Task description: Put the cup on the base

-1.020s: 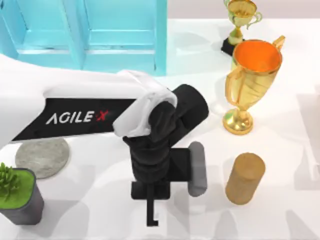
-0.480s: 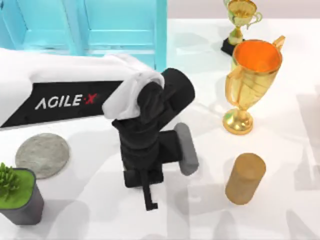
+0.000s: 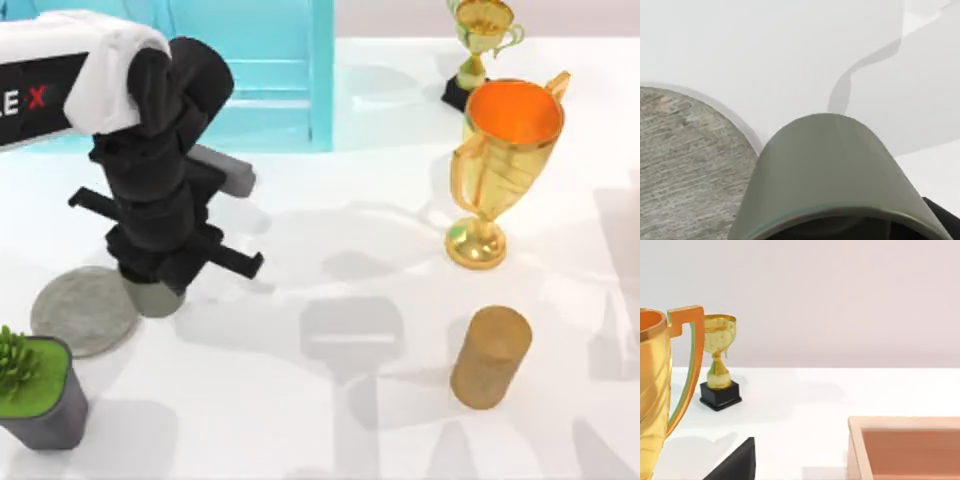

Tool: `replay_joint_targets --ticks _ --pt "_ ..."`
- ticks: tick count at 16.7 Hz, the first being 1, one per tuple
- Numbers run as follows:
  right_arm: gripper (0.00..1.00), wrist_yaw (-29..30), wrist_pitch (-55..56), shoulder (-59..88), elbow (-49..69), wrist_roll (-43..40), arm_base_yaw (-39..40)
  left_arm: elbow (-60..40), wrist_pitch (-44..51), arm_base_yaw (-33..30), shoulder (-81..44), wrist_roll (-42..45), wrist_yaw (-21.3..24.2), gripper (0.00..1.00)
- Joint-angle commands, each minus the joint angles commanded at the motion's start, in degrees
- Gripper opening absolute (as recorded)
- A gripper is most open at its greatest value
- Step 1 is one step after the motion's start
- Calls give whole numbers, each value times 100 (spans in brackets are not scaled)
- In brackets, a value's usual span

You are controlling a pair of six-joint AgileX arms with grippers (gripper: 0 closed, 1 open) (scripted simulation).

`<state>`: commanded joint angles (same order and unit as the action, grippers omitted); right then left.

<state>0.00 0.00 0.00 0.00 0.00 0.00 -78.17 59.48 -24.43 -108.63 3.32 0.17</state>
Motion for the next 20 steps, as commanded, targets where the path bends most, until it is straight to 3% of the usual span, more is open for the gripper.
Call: replay_joint_targets --ticks 3,6,12,20 --pt "100 0 0 0 0 0 0 -157 233 767 130 -1010 7 0" --pt "100 0 0 0 0 0 0 -275 415 1100 305 -1480 28 0" --pt "100 0 0 0 0 0 0 -252 401 1095 289 -1492 29 0" --pt "100 0 0 0 0 0 0 403 -540 1213 51 -1410 30 0"
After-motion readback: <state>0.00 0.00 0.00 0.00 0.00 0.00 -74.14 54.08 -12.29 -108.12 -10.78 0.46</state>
